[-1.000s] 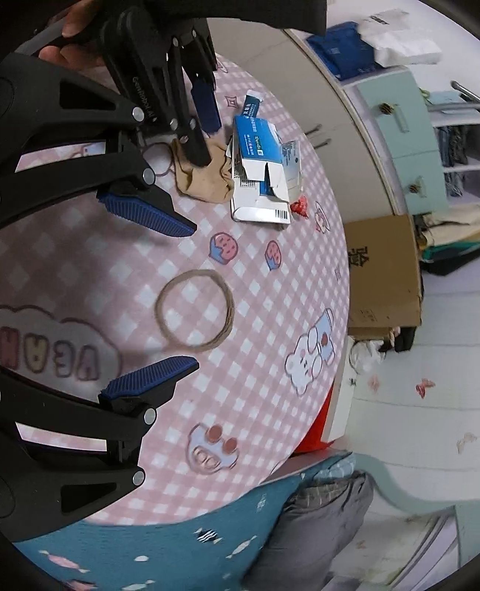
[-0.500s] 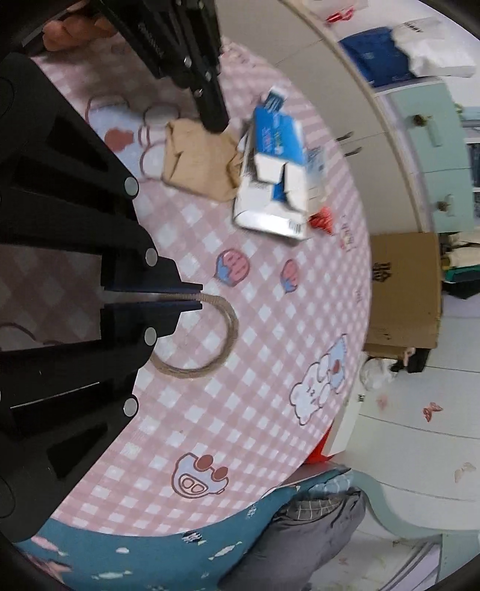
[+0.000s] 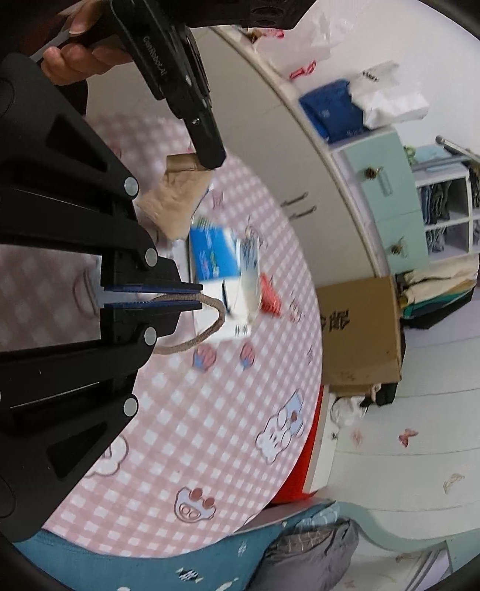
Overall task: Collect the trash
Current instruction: 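Grasp the twine loop with the right gripper while the left grasps the beige cloth, then carry the twine and cloth over the wastebasket and open both grippers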
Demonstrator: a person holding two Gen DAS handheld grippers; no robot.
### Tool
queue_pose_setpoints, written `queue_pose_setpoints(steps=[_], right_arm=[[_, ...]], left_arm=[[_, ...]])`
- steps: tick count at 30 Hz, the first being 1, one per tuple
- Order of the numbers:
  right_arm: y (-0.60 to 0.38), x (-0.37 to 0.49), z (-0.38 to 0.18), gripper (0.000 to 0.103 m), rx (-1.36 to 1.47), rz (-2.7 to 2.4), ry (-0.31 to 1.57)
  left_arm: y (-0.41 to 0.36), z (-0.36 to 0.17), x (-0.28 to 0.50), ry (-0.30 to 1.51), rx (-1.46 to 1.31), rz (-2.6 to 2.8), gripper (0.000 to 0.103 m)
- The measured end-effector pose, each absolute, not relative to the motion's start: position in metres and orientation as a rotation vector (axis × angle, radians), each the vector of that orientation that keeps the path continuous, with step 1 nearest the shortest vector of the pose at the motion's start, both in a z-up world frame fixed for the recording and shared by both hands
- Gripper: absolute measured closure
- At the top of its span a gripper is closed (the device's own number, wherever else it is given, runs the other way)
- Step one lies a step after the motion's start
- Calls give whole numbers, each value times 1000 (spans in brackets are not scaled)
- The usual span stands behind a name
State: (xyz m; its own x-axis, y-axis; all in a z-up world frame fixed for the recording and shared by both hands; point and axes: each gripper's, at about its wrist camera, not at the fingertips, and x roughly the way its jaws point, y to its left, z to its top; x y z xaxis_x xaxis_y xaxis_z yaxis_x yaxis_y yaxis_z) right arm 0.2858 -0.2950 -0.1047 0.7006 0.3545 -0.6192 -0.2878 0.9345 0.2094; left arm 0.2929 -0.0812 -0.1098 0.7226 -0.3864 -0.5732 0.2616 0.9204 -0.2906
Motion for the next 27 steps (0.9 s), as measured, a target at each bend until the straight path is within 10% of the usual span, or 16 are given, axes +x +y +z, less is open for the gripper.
queue_pose_setpoints(steps=[27], right_arm=[[-20,265,-109,99,37,818,788]], left_arm=[[174,-145,232,639,-395,56,102]])
